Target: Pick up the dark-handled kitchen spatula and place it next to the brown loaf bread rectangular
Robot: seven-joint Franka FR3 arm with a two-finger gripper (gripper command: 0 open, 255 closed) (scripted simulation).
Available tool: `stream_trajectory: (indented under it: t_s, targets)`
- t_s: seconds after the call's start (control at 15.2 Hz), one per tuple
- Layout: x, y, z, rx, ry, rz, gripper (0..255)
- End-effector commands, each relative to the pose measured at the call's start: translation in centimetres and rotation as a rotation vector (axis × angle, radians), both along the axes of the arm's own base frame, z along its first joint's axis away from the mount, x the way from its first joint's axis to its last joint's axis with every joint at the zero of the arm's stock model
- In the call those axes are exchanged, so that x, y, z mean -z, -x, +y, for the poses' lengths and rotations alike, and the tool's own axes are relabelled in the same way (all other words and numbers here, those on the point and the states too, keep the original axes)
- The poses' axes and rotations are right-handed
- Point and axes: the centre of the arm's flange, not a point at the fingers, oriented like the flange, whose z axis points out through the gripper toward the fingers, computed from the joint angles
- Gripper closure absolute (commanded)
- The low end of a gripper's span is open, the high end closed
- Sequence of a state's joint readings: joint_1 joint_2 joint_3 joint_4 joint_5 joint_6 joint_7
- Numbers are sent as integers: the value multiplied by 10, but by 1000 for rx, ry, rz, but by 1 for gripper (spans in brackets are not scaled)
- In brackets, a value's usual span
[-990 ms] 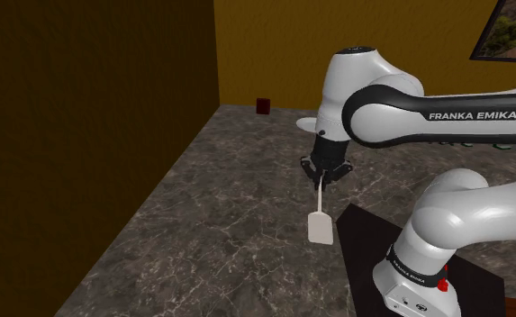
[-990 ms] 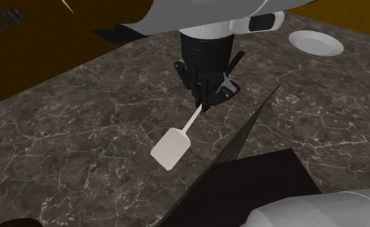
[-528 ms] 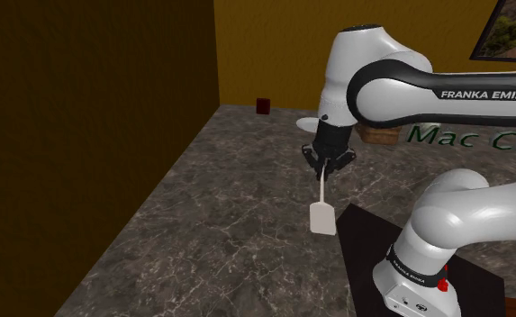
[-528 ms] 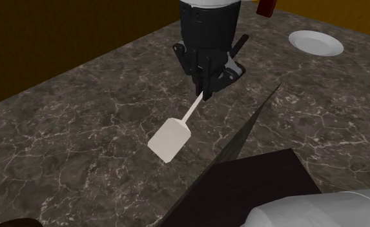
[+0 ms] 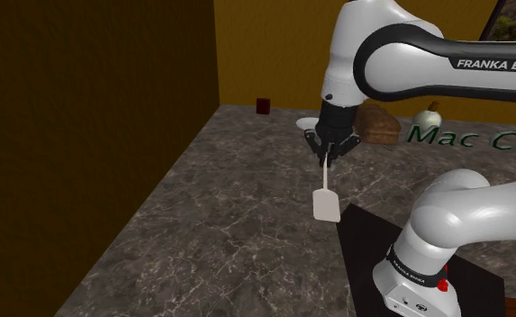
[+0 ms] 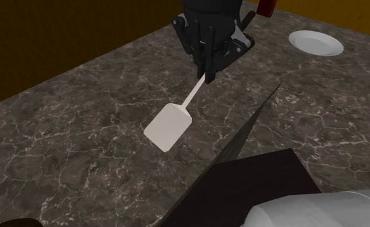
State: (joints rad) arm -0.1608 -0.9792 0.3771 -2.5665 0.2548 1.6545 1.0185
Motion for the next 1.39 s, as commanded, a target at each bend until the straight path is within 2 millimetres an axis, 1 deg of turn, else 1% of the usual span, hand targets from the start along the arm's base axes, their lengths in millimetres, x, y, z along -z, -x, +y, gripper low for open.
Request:
stream_trajectory:
  t_s: [0.0,0.07,1.32]
  targets:
    - [-10,1,0,0,0,0,255]
    - [-10,1,0,0,0,0,255]
    - [-10,-25,-249,0,0,0,255]
